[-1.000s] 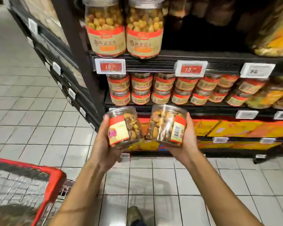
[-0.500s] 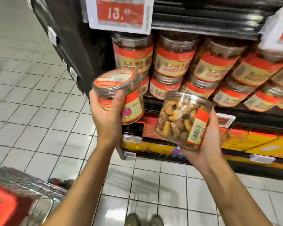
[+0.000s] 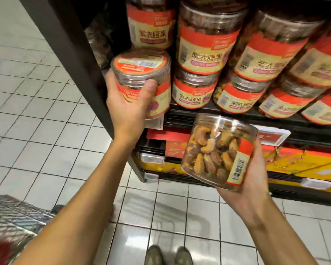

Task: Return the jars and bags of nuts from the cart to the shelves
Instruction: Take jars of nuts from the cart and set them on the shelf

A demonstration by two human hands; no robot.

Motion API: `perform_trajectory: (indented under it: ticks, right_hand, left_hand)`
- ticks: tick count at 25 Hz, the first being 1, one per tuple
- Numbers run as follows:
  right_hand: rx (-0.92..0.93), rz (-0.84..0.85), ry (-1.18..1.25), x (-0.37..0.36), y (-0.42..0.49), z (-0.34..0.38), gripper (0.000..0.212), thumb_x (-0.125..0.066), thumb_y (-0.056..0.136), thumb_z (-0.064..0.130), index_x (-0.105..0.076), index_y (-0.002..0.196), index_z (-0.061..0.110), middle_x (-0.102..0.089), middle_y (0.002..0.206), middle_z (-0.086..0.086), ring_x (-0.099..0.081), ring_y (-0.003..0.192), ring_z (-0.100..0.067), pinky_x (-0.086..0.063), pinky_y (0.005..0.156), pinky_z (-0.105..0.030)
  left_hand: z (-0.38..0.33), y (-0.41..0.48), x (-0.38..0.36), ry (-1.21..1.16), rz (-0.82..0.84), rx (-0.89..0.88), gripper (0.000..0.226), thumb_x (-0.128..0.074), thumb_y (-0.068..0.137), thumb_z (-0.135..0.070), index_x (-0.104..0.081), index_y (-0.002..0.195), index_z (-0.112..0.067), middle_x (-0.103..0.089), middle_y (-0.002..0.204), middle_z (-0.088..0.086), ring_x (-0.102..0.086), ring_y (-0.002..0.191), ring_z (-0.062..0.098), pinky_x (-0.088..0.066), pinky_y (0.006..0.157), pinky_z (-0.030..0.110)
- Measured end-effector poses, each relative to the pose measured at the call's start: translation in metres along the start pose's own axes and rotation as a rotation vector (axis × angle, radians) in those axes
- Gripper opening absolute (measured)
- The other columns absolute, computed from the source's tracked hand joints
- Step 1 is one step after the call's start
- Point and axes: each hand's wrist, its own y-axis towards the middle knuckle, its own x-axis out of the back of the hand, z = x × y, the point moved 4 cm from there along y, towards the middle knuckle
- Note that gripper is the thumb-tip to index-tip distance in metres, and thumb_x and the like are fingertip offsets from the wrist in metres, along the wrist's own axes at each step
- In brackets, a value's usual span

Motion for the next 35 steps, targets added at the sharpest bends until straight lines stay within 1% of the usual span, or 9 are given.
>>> perform_trajectory:
  ticks: [6,10,14,19,21,24,27,31,35]
  right_hand:
    - [-0.007,0.029,0.021,0.001,0.003,-0.001,0.056,-0.038,0.090,0.059,-0.062,0.056,0.021,-0.055,0.067,-0.001,-0.057,0.061,-0.013,-0.049,0.074,-0.031]
    - [-0.012,0.016,0.013,-0.001,0.006,0.000,0.062,-0.037,0.090,0.060,-0.062,0.048,0.021,-0.058,0.062,0.001,-0.055,0.060,-0.013,-0.049,0.075,-0.030]
    - [-0.007,0.036,0.016,-0.008,0.008,-0.001,0.060,-0.037,0.089,0.061,-0.067,0.056,0.022,-0.063,0.067,0.003,-0.061,0.066,-0.013,-0.051,0.077,-0.031]
    - [0.004,0.042,-0.042,-0.024,0.005,0.001,0.058,-0.036,0.088,0.063,-0.074,0.083,0.020,-0.069,0.090,-0.005,-0.066,0.090,-0.023,-0.055,0.085,-0.043]
    - [0.041,0.067,-0.073,-0.037,0.002,0.007,0.058,-0.032,0.091,0.062,-0.073,0.084,0.021,-0.072,0.081,-0.002,-0.070,0.076,-0.018,-0.059,0.074,-0.036]
    - [0.115,0.098,-0.229,-0.063,-0.001,0.012,0.058,-0.026,0.094,0.059,-0.073,0.093,0.024,-0.075,0.083,-0.001,-0.071,0.074,-0.018,-0.059,0.074,-0.038]
    - [0.256,0.144,-0.334,-0.089,-0.006,0.009,0.051,-0.025,0.097,0.054,-0.065,0.110,0.026,-0.074,0.097,0.006,-0.070,0.092,-0.013,-0.057,0.082,-0.034]
    - [0.300,0.441,-0.351,-0.112,-0.023,0.008,0.056,-0.017,0.093,0.052,-0.064,0.109,0.026,-0.070,0.108,0.012,-0.062,0.108,-0.004,-0.050,0.087,-0.018]
    - [0.380,0.260,-0.599,-0.088,-0.043,0.022,0.052,-0.023,0.083,0.059,-0.062,0.108,0.034,-0.067,0.112,0.020,-0.058,0.110,0.005,-0.045,0.096,-0.015]
  left_hand:
    - [0.013,0.005,-0.005,0.092,-0.034,-0.005,0.068,-0.058,0.076,-0.046,-0.033,0.130,-0.013,-0.052,0.094,-0.040,-0.048,0.092,-0.030,-0.037,0.078,-0.003]
    - [0.021,0.007,-0.006,0.200,0.094,0.010,0.071,-0.060,0.074,-0.052,-0.040,0.126,-0.009,-0.058,0.106,-0.015,-0.058,0.095,-0.011,-0.041,0.081,0.004]
    - [0.019,0.013,-0.009,0.300,0.173,0.071,0.071,-0.065,0.075,-0.051,-0.033,0.128,-0.017,-0.055,0.110,-0.019,-0.050,0.094,-0.025,-0.036,0.079,-0.004]
    - [-0.005,-0.006,0.006,0.378,0.228,0.202,0.075,-0.044,0.090,-0.051,-0.020,0.148,-0.009,-0.034,0.150,0.004,-0.031,0.138,0.011,-0.027,0.114,0.027]
    - [-0.031,-0.031,0.019,0.356,0.106,0.208,0.051,-0.031,0.094,-0.048,-0.053,0.127,-0.016,-0.056,0.129,0.002,-0.047,0.126,0.012,-0.037,0.106,0.029]
    - [-0.060,-0.053,0.009,-0.014,0.146,0.454,0.054,-0.026,0.089,-0.054,-0.071,0.085,-0.025,-0.073,0.088,-0.009,-0.067,0.092,0.003,-0.051,0.082,0.022]
    - [-0.081,-0.055,-0.013,-0.069,0.298,0.425,0.058,-0.028,0.086,-0.062,-0.068,0.102,-0.022,-0.072,0.094,-0.014,-0.065,0.095,0.001,-0.049,0.087,0.020]
    - [-0.079,-0.043,-0.004,-0.014,0.129,0.349,0.058,-0.054,0.076,-0.063,-0.055,0.105,-0.013,-0.068,0.082,-0.023,-0.065,0.082,-0.004,-0.052,0.074,0.019]
    - [-0.074,-0.033,0.012,-0.146,0.059,0.341,0.053,-0.056,0.081,-0.051,-0.044,0.103,-0.005,-0.064,0.065,-0.020,-0.061,0.062,-0.006,-0.048,0.055,0.012]
